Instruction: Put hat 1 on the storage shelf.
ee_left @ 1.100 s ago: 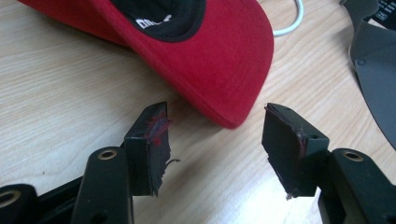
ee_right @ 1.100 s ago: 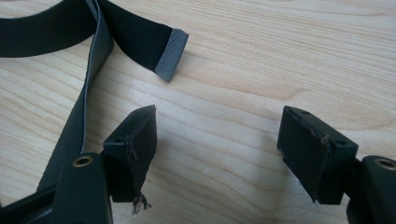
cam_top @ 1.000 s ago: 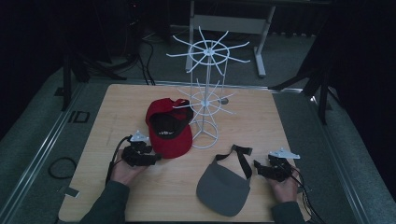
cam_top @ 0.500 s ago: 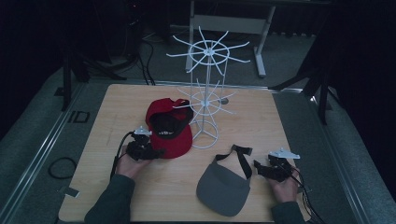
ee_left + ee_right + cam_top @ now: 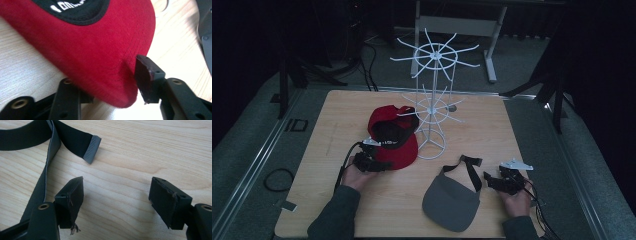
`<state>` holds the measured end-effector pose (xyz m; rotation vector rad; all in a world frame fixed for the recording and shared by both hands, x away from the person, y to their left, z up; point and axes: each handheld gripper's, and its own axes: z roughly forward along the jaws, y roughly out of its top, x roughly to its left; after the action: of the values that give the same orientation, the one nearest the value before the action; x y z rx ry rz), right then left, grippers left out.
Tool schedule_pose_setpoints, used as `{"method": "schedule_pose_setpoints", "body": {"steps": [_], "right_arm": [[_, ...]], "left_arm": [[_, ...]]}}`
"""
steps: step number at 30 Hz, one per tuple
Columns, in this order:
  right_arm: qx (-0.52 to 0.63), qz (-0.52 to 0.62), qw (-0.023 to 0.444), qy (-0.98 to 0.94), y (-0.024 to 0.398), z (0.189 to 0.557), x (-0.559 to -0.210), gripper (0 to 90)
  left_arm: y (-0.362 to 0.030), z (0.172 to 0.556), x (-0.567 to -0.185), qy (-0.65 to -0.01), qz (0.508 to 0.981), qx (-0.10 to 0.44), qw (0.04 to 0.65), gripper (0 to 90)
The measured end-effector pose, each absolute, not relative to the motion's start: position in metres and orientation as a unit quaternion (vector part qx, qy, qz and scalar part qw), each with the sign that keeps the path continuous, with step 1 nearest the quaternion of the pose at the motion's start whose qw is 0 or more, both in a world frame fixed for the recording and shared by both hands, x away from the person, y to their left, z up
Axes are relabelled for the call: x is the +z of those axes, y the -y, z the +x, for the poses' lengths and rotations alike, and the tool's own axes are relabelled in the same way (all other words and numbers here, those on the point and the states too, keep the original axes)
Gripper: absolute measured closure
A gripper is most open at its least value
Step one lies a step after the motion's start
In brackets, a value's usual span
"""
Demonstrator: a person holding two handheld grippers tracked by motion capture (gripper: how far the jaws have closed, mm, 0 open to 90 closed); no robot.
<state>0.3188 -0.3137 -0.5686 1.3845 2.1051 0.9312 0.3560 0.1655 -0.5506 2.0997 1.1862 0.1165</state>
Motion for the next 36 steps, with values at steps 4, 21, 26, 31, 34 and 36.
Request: {"method": "schedule_pose_setpoints", "body": {"steps": [4, 21, 26, 31, 34, 36], "right_arm": [[0.338, 0.502, 0.226, -0.764, 0.314, 0.319, -0.569, 28.0], [0.337, 0.501, 0.226, -0.764, 0.314, 0.319, -0.569, 27.8], [0.337, 0.501, 0.226, -0.765, 0.314, 0.319, -0.569, 27.6], [0.337, 0.501, 0.225, -0.765, 0.314, 0.319, -0.569, 27.5], [0.337, 0.5, 0.226, -0.765, 0.314, 0.319, -0.569, 27.5], [0.337, 0.5, 0.225, -0.765, 0.314, 0.319, -0.569, 27.5]], "left_arm": [[-0.167, 0.355, -0.55, -0.453, 0.814, 0.038, 0.362, 60.9], [-0.178, 0.339, -0.549, -0.446, 0.798, 0.052, 0.403, 85.4], [-0.185, 0.336, -0.55, -0.455, 0.787, 0.06, 0.413, 85.8], [-0.192, 0.336, -0.547, -0.464, 0.779, 0.074, 0.414, 85.9], [-0.197, 0.335, -0.545, -0.469, 0.773, 0.082, 0.418, 85.9], [-0.2, 0.335, -0.543, -0.472, 0.77, 0.087, 0.42, 85.9]]}}
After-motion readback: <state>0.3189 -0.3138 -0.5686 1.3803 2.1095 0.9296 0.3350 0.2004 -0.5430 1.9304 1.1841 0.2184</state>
